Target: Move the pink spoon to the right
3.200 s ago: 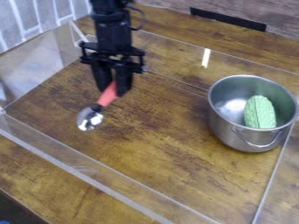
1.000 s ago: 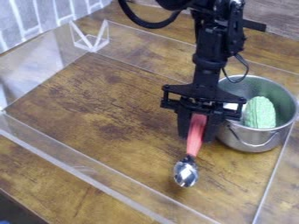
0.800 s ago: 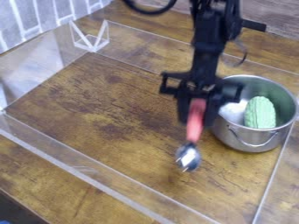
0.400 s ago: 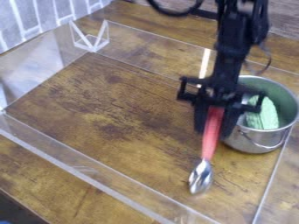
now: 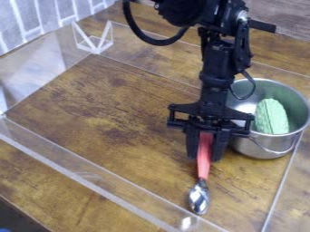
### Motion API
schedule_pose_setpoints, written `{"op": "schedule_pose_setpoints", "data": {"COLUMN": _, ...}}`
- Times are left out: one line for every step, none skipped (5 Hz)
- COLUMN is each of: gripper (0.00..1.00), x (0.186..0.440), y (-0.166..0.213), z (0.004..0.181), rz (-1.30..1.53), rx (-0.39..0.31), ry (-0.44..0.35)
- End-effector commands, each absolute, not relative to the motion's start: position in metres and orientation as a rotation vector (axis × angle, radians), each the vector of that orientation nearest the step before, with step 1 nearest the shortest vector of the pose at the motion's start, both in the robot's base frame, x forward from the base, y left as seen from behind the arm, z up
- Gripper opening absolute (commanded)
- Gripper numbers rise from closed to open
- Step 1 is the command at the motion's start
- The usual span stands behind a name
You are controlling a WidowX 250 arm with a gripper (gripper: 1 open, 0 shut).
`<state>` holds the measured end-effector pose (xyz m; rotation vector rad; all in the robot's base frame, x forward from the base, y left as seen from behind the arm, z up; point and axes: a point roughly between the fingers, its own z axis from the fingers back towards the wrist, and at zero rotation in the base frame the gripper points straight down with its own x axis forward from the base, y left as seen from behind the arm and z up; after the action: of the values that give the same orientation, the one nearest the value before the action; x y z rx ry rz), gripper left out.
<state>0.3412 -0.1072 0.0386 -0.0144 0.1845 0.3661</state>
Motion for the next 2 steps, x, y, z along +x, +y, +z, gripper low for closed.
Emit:
{"op": "schedule_pose_setpoints", "data": {"gripper": 1.00, "x": 0.3529, "y": -0.1071, "z": 0.0705, "rz": 0.295, "rx": -0.050, "ry": 0.099}}
{"op": "schedule_pose_setpoints", "data": {"gripper": 1.00, "x": 0.3571, "y": -0.1048, "z": 0.0670, "rz": 0.227, "rx": -0.042, "ry": 0.104}}
